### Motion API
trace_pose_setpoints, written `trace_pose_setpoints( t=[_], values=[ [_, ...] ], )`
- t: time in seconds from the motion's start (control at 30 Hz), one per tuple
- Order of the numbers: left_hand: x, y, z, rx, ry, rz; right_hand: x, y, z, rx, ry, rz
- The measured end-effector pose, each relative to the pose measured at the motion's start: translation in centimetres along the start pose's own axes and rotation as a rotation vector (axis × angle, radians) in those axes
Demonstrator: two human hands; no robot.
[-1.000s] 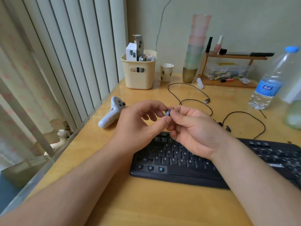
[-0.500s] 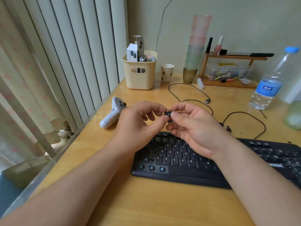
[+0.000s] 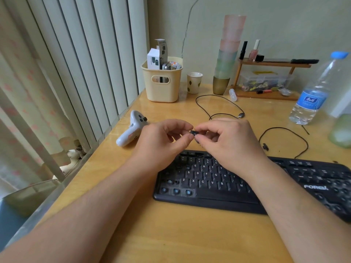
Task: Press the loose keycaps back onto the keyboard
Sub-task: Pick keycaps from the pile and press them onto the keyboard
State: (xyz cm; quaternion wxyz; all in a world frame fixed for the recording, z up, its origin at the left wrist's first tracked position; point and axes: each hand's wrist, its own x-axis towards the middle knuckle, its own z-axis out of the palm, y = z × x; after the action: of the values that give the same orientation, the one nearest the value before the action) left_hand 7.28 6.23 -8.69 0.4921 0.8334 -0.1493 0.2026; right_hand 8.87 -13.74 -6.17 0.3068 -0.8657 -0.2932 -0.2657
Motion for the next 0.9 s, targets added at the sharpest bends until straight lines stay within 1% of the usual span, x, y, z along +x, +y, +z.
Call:
trace_pose_setpoints(
  t=[0.17, 0.33, 0.4, 0.47, 0.53, 0.6, 0.7, 0.83, 0.9],
  values=[
    [0.0, 0.0, 0.2, -0.067, -0.04, -0.035, 0.1, 0.2, -0.1, -0.017, -0.071, 0.011],
    [0.0, 0.3, 0.1, -0.088, -0.111, -0.076, 0.3, 0.4, -0.4, -0.076, -0.136, 0.068],
    [0.1, -0.2, -0.3, -0.028, -0.084, -0.066, 0.7, 0.5, -0.7, -0.083, -0.216, 0.162],
    [0.2, -0.8, -0.9, 0.061, 0.005, -0.072, 1.5, 0.8, -1.3, -0.062, -0.351, 0.272],
    [0.4, -1.4, -1.3, 0.085, 0.067, -0.114, 2.6, 1.0, -1.8, -0.074, -0.503, 0.323],
    [0.5, -1.7, -1.4, 0.099, 0.07, -0.137, 3.5, 1.0, -2.2, -0.129, -0.612, 0.314],
    [0.6, -1.8, -1.3, 0.149, 0.033, -0.12, 4.3, 0.6, -2.2, -0.166, -0.718, 0.31],
    [0.6, -1.7, -1.2, 0.181, 0.008, -0.136, 4.6, 0.3, -1.6, -0.159, -0.824, 0.324],
    [0.6, -1.7, -1.2, 0.181, 0.005, -0.141, 4.6, 0.2, -1.4, -0.166, -0.849, 0.324]
  ],
)
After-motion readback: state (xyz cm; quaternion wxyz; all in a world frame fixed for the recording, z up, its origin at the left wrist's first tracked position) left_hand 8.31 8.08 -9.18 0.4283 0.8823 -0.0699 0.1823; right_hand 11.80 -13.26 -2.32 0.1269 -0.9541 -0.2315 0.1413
